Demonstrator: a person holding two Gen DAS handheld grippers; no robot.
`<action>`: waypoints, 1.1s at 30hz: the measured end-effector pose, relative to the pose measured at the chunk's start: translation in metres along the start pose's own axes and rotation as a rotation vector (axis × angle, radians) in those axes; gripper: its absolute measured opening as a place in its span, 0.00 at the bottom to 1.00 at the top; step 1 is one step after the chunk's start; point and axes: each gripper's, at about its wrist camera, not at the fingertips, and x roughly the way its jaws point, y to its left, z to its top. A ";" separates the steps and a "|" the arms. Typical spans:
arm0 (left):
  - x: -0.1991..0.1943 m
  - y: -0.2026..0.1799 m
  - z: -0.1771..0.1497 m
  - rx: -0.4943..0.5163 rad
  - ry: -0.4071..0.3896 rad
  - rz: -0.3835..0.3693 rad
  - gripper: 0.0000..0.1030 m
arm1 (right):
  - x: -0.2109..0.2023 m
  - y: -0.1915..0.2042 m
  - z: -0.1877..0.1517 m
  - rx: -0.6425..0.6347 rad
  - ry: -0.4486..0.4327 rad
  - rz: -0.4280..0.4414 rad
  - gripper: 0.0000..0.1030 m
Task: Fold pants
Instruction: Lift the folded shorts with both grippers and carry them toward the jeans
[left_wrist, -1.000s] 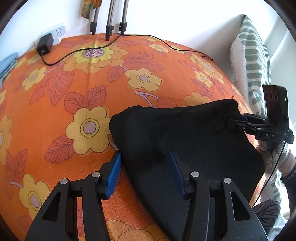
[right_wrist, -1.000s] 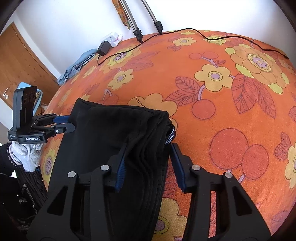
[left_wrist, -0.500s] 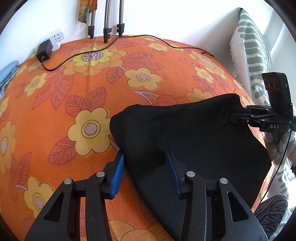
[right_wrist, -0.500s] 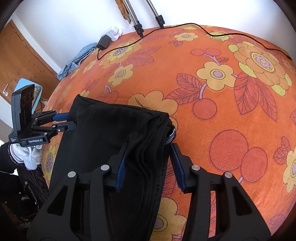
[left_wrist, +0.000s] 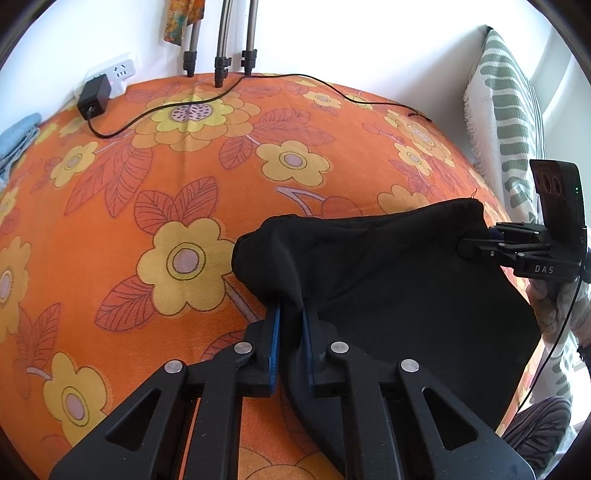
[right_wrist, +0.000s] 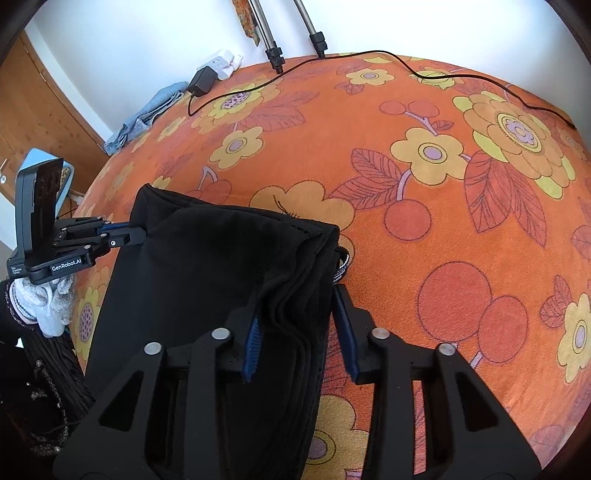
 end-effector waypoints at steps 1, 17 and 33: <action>0.000 0.000 0.000 -0.004 -0.003 0.000 0.08 | 0.000 0.001 0.000 0.005 -0.002 0.003 0.29; -0.019 -0.001 0.000 -0.058 -0.073 -0.044 0.05 | -0.024 0.039 -0.009 -0.058 -0.095 -0.118 0.12; -0.073 -0.013 -0.001 -0.037 -0.192 -0.064 0.04 | -0.078 0.096 -0.013 -0.135 -0.232 -0.185 0.11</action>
